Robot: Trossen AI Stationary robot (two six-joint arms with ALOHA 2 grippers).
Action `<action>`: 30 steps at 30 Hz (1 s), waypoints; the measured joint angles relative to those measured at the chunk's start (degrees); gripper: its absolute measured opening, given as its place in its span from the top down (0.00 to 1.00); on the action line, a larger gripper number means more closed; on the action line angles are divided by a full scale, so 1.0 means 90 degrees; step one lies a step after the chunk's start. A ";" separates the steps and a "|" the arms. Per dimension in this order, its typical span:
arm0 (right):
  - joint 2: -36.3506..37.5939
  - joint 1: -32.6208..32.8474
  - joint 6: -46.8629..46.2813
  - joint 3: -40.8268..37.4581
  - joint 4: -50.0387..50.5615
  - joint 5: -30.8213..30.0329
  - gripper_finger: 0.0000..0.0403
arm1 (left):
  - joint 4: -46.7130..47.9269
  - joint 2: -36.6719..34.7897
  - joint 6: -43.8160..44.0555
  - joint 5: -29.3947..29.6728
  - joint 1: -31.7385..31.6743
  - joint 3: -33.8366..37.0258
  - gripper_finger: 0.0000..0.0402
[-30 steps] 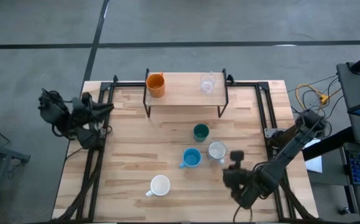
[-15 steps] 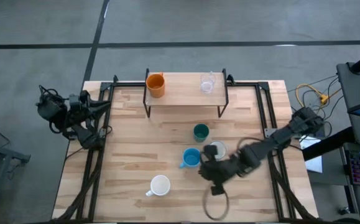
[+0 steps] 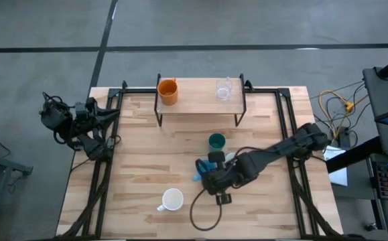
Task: Stack small to large cups/mugs on shelf
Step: Put the blue mug on the shelf
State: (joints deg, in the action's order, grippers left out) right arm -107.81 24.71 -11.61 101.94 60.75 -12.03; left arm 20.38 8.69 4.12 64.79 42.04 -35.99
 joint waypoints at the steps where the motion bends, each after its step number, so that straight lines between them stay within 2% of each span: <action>1: -0.0054 -0.0041 0.0039 0.0082 0.0014 -0.0004 0.98 | 0.0000 0.0000 0.0000 -0.0001 0.0000 0.0000 0.89; 7: -0.0283 -0.0215 0.0136 0.0219 0.0397 0.0178 0.96 | 0.0000 0.0000 0.0000 -0.0010 -0.0002 0.0000 0.89; 15: -0.0468 -0.0358 0.0414 0.0172 0.0524 0.0510 0.78 | -0.0005 0.0005 0.0000 -0.0019 -0.0002 0.0000 0.89; 19: -0.0496 -0.0403 0.0482 0.0172 0.0472 0.0706 0.72 | -0.0005 0.0002 0.0000 -0.0017 -0.0002 0.0000 0.89; 24: -0.0539 -0.0444 0.0629 -0.0047 0.0236 0.0767 0.70 | 0.0006 0.0002 0.0003 -0.0017 -0.0002 0.0000 0.89; 30: -0.0551 -0.0461 0.0629 -0.0264 -0.0143 0.0838 0.71 | 0.0005 0.0002 0.0002 -0.0015 -0.0002 0.0000 0.89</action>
State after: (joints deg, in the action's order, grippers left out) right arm -112.77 20.56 -5.96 99.56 59.46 -4.49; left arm 20.43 8.71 4.14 64.66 42.02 -35.99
